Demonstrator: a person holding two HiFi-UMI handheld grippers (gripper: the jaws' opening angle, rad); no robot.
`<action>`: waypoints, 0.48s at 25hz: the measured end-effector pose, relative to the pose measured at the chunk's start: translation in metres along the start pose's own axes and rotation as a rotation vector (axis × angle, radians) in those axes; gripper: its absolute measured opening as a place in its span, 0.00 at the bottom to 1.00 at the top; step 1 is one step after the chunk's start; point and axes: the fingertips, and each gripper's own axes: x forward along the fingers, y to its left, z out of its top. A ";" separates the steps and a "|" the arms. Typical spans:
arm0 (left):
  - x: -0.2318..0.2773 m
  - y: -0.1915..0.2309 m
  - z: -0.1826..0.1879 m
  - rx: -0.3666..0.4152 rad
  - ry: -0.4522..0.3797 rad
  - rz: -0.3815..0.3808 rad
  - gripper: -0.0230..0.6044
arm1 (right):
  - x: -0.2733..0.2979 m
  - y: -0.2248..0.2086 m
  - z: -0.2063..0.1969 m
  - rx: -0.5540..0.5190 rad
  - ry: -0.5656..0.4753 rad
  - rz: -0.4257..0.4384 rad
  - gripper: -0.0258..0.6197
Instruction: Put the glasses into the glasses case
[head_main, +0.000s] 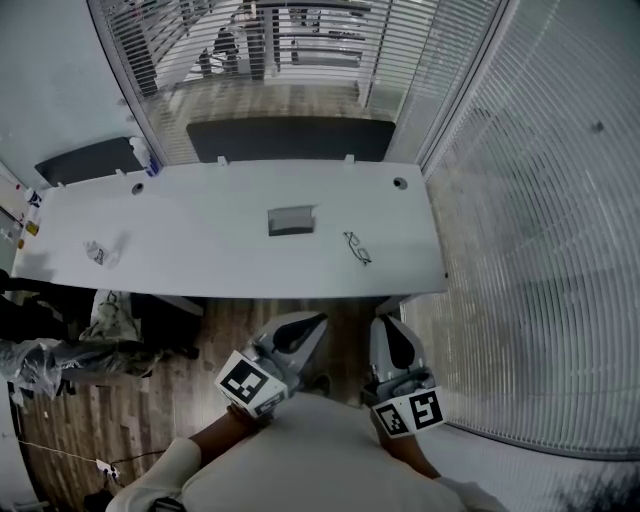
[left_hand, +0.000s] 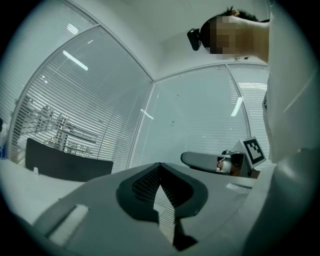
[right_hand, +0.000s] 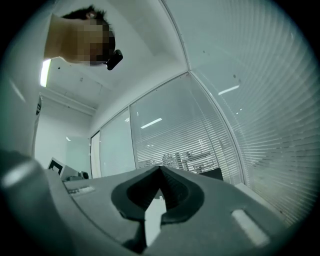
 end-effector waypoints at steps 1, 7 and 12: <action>0.003 -0.003 -0.001 -0.011 -0.003 0.005 0.04 | -0.004 -0.004 0.000 0.000 0.000 -0.002 0.04; 0.016 -0.024 -0.012 -0.030 0.008 0.026 0.04 | -0.028 -0.030 0.007 0.007 0.003 -0.007 0.04; 0.028 -0.041 -0.015 -0.018 -0.017 0.021 0.04 | -0.041 -0.048 0.002 0.024 0.014 -0.006 0.04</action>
